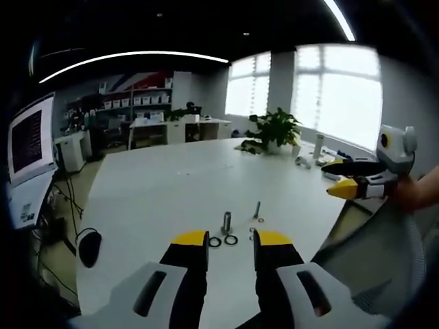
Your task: Place the washer onto the threaded stud by aligning its center hole with the stud, sliding it down to the base, and recovering from edge contact or off-axis alignment until the washer reaches the visible bottom stop.
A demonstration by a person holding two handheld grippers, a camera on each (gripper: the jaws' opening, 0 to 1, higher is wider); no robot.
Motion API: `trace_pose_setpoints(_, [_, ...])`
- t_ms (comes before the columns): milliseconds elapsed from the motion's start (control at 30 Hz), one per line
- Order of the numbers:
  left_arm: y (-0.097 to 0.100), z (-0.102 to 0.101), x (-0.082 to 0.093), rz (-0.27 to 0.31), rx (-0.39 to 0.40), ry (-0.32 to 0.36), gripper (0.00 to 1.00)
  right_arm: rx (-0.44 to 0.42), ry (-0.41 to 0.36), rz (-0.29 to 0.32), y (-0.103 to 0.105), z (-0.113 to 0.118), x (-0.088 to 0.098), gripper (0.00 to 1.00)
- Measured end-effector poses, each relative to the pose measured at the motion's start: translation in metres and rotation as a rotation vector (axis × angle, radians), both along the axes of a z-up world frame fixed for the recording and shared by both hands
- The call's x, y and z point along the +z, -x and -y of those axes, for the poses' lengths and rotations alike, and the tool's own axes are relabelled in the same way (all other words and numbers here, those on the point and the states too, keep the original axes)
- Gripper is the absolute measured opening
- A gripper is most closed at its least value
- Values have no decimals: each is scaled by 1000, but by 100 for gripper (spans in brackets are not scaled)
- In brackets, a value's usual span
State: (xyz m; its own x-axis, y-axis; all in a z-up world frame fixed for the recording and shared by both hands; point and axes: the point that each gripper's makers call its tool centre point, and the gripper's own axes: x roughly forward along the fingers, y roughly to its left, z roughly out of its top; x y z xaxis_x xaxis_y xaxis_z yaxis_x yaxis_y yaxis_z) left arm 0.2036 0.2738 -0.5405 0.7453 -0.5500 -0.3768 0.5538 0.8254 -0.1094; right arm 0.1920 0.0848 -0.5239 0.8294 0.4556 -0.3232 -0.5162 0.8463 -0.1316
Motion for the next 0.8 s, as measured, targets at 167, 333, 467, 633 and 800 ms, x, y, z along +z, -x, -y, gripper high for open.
trace_pose_setpoints(167, [-4,-1,-9,-44,12,-24,24,12,-7,-8,1,-1,-1,47])
trace_pose_setpoints(333, [-11,-3,-20,-105,26,-72,24,33,-21,-11,3,-5,-1,47])
trace_pose_setpoints(467, [-18,0,-19,-131,36,-98,24,46,-47,-11,4,-7,2,47])
trace_pose_setpoints(633, [-28,5,-26,-156,42,-132,25,77,-57,-27,6,-13,0,47])
trace_pose_setpoints(800, [-38,14,-37,-176,23,-173,24,117,-68,-17,10,-21,4,45])
